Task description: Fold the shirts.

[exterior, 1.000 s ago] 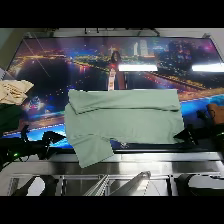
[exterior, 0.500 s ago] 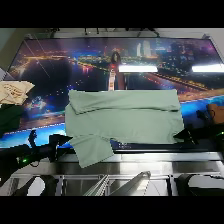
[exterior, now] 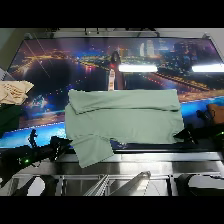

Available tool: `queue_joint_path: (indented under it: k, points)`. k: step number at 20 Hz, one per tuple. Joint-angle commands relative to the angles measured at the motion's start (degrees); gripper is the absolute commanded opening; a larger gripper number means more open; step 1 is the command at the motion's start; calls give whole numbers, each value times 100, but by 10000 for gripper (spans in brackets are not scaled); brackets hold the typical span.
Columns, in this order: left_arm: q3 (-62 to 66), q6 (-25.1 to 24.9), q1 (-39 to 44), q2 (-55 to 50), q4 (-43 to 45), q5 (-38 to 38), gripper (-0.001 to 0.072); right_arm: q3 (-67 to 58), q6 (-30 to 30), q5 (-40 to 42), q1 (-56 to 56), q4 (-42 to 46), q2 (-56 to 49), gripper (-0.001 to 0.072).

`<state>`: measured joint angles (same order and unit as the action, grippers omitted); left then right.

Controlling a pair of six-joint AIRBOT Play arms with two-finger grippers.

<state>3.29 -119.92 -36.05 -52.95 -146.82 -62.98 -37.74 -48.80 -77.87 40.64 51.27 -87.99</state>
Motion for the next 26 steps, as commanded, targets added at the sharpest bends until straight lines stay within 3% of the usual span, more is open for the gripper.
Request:
queue_joint_path:
  k: [1, 4, 6, 10, 11, 12, 13, 18, 26]
  points:
    - [20, -330, 210, 2, -334, 413, 403, -7, 0, 732, -2, -11, 0, 17]
    - [26, -199, 1346, 2, -496, 966, 402, -7, -2, 728, -2, -11, 0, 18]
    - [168, 188, 2197, -55, -527, 1360, 402, -7, -2, 721, -2, -11, 0, 17]
    - [850, 256, 3069, -824, -520, 885, 400, -7, -2, 643, -2, -13, 0, 17]
    - [1003, 256, 3110, -1040, -461, 638, 369, -7, -4, 579, -2, -13, 0, 17]
    - [1130, 247, 3095, -1241, -420, 348, 148, -9, -4, 481, 0, -9, 2, 17]
    - [1239, 175, 3027, -1410, -424, 44, 26, -17, -24, 361, 0, -7, 4, 17]
    - [1923, 7, 2295, -1591, -422, -1200, 26, -378, -599, -586, -2, 50, 162, 16]
    - [3729, -70, 1926, -1738, -420, -2463, 27, -514, -546, -1547, -2, -817, 629, 16]
